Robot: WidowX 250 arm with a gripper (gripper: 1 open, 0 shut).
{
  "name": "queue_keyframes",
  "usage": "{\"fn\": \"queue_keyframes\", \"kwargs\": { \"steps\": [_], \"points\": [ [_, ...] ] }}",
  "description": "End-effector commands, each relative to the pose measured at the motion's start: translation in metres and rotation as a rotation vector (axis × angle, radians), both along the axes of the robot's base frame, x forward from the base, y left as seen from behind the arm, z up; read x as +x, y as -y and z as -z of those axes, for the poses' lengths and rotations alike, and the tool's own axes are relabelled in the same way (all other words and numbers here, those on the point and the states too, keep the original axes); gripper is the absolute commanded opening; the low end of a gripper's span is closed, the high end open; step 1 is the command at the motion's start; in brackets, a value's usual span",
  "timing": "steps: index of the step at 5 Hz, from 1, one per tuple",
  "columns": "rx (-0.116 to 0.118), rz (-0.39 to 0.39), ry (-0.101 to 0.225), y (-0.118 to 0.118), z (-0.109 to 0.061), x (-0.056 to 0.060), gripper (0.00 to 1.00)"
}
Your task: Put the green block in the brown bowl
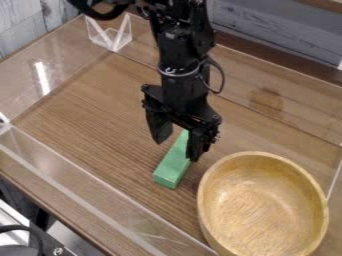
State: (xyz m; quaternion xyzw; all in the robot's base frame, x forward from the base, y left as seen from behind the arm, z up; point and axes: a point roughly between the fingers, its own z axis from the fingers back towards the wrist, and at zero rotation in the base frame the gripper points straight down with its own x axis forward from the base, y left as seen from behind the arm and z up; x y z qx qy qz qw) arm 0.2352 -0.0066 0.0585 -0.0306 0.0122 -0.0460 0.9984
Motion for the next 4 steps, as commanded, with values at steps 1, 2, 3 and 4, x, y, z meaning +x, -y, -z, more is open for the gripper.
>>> {"fn": "queue_keyframes", "kwargs": {
  "steps": [1, 2, 3, 4],
  "points": [
    [-0.009, 0.006, 0.045, -0.0017, -0.0085, 0.0071, 1.00],
    [-0.017, 0.011, 0.049, -0.0022, -0.0077, 0.0084, 1.00],
    [-0.023, 0.016, 0.052, -0.0025, -0.0069, 0.0100, 1.00],
    [-0.030, 0.019, 0.056, -0.0030, -0.0065, 0.0115, 1.00]
  ]
}}
